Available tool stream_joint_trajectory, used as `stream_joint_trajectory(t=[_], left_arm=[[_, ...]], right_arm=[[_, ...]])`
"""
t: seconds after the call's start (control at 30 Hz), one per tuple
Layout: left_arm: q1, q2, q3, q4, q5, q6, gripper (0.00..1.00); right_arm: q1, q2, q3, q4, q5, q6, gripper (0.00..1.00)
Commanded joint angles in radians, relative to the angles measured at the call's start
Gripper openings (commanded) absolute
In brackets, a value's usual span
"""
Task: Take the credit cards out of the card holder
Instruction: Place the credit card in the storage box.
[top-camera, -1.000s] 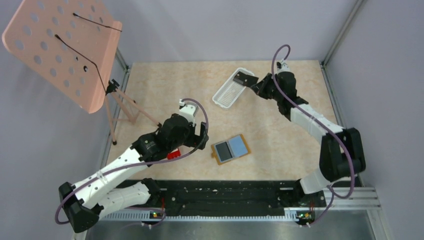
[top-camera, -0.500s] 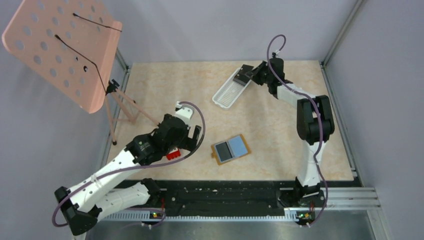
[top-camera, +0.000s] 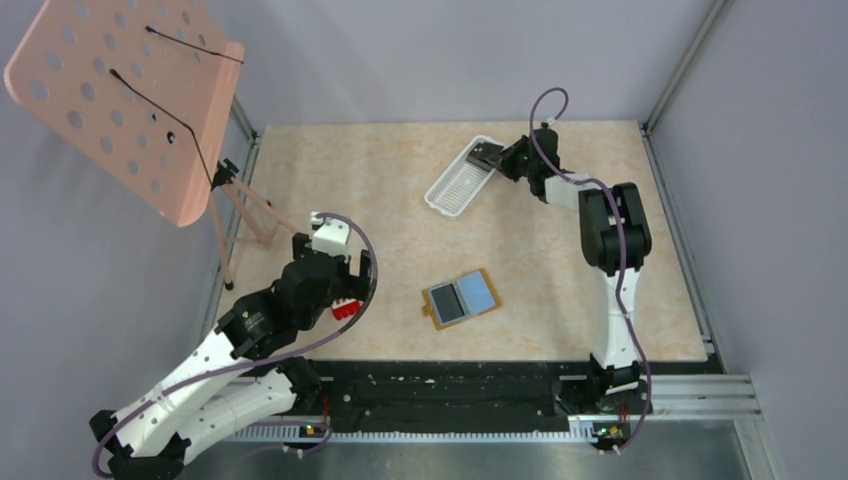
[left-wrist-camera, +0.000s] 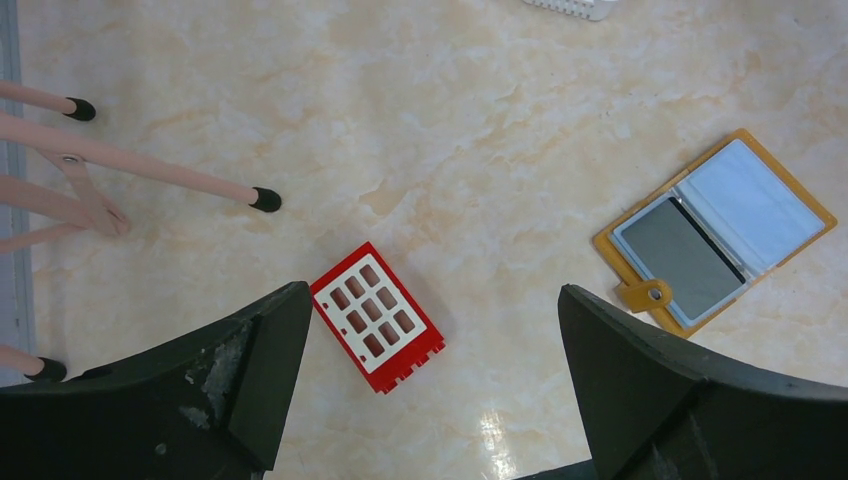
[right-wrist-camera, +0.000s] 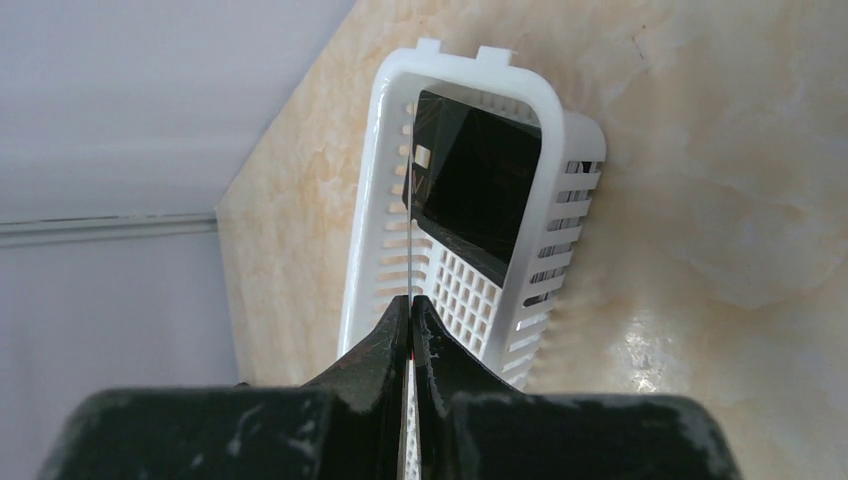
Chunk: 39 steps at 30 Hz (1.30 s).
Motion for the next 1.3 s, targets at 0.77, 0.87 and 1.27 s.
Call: stream_joint_trajectory(t=[0.77, 0.87, 1.27], left_arm=[[0.01, 0.035, 0.001, 0.026, -0.01, 0.004, 0.99], [0.011, 0.035, 0.0, 0.026, -0.008, 0.004, 0.99], [0.031, 0.037, 0.002, 0.028, 0.019, 0.004, 0.99]], right_arm=[[-0.02, 0.043, 0.077, 0.069, 0.037, 0.064, 0.28], [-0.02, 0.032, 0.092, 0.045, 0.043, 0.048, 0.29], [-0.02, -0.018, 0.138, -0.115, 0.1, -0.019, 0.32]])
